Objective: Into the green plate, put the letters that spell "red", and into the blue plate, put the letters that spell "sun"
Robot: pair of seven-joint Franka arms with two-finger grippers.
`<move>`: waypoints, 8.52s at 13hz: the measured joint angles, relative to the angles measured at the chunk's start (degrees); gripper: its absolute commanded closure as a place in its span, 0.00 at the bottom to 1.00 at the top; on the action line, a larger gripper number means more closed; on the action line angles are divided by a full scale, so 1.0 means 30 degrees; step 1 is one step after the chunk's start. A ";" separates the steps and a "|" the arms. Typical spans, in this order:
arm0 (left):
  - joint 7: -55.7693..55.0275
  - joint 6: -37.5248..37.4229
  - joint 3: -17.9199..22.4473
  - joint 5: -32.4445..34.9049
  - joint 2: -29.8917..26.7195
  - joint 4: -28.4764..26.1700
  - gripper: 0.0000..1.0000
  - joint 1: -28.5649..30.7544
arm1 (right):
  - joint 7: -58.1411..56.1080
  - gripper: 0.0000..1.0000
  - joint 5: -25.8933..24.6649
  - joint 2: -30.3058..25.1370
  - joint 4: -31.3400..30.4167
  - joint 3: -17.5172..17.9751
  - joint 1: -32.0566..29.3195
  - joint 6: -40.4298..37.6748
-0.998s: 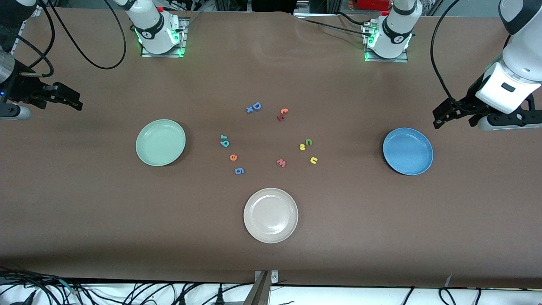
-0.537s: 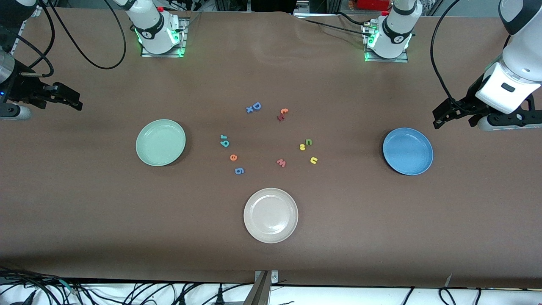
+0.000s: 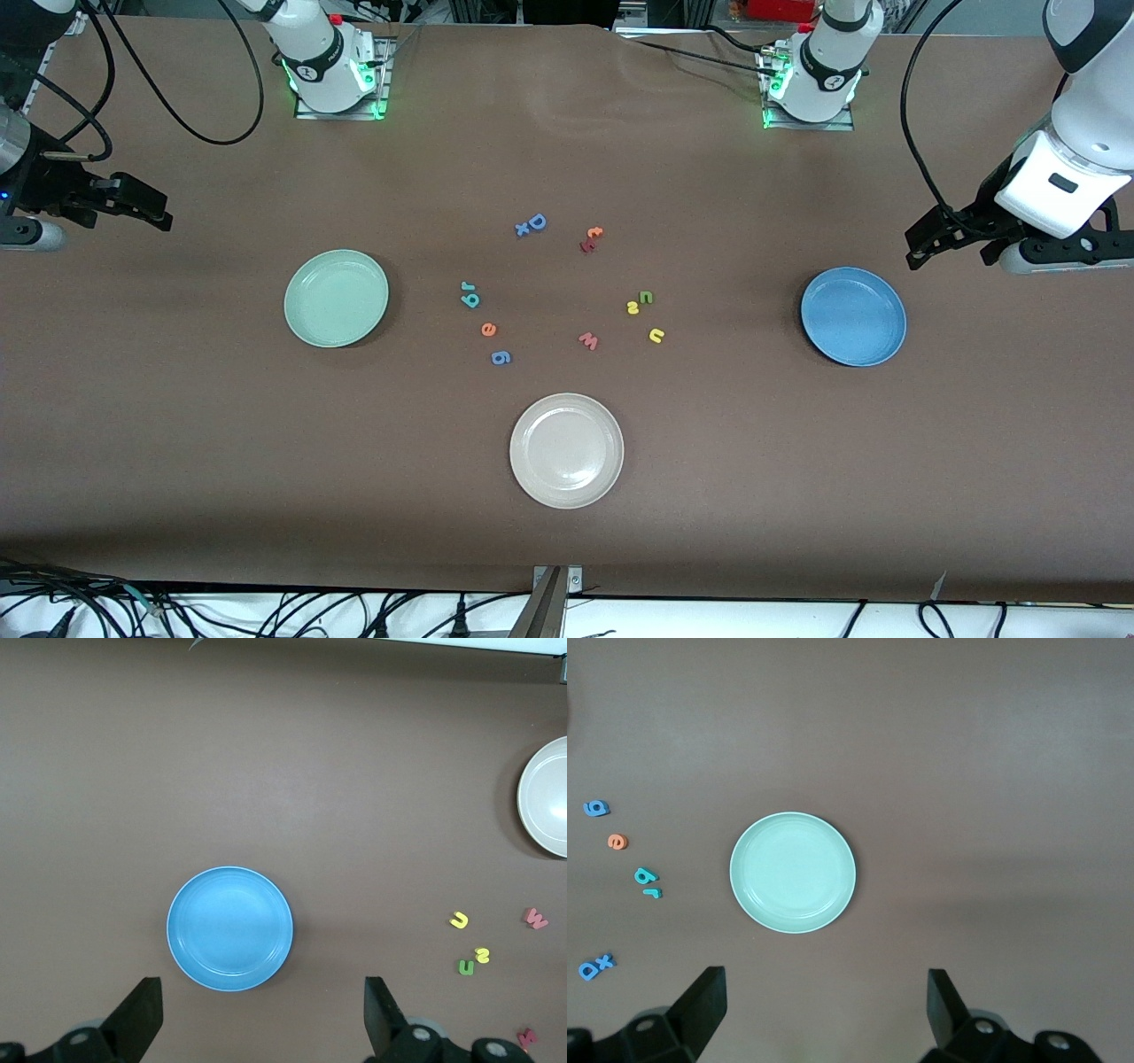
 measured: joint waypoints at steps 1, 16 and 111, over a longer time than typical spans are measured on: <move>0.0000 0.0000 0.0000 0.0000 0.0000 0.0000 0.00 0.0000 | 0.0000 0.00 0.0000 0.0000 0.0000 0.0000 0.0000 0.0000; 0.0000 0.0000 -0.0001 0.0000 0.0000 0.0002 0.00 0.0000 | 0.0000 0.00 0.0000 0.0000 0.0000 -0.0026 -0.0004 0.0000; 0.3761 1.3581 -0.0280 0.1324 1.2724 -0.1980 0.08 -0.8059 | 0.3741 0.91 0.0076 1.0069 -0.1458 -0.3532 0.9972 0.8509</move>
